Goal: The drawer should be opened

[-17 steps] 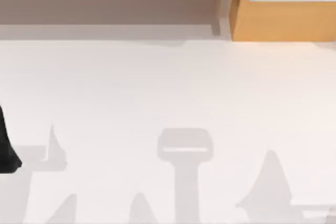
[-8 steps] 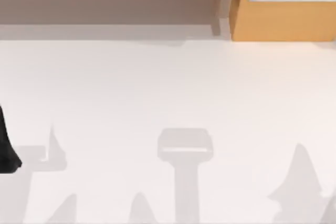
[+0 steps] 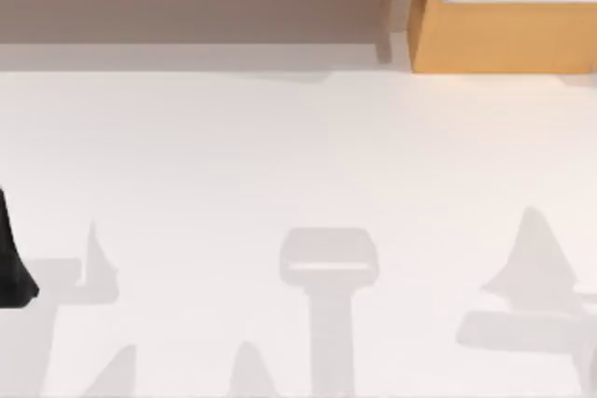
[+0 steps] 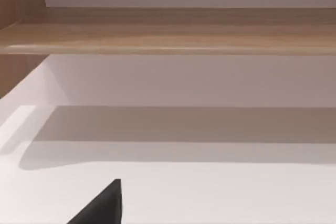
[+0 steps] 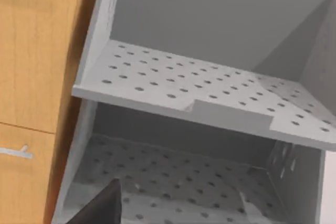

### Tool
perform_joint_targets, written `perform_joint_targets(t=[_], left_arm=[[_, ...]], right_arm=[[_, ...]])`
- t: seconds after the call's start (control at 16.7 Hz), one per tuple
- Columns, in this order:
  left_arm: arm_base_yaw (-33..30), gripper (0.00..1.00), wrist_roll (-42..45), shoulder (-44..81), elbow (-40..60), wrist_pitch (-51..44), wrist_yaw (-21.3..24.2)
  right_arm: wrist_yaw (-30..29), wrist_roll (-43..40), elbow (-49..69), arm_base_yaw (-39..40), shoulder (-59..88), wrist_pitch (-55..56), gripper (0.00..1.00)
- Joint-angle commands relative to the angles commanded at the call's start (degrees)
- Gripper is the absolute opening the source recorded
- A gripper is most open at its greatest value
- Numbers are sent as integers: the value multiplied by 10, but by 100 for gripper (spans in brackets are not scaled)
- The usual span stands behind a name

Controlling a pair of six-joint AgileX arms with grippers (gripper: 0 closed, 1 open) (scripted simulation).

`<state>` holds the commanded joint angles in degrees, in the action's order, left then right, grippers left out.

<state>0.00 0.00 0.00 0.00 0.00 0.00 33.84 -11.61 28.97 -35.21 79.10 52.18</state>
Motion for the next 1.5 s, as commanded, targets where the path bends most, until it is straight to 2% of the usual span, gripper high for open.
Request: perform_joint_targets(t=[0.18, 0.6, 0.84, 1.08, 1.5], left_arm=[[0, 100, 0, 0, 0, 0, 0], [0, 100, 0, 0, 0, 0, 0], [0, 100, 0, 0, 0, 0, 0], [0, 100, 0, 0, 0, 0, 0], [0, 100, 0, 0, 0, 0, 0]], right_arm=[[-77, -140, 50, 79, 98, 47, 100], [-292, -534, 172, 296, 338, 153, 100], [-400, -702, 224, 398, 437, 193, 100], [-458, -774, 250, 451, 485, 213, 100], [-458, -776, 258, 451, 489, 208, 100]])
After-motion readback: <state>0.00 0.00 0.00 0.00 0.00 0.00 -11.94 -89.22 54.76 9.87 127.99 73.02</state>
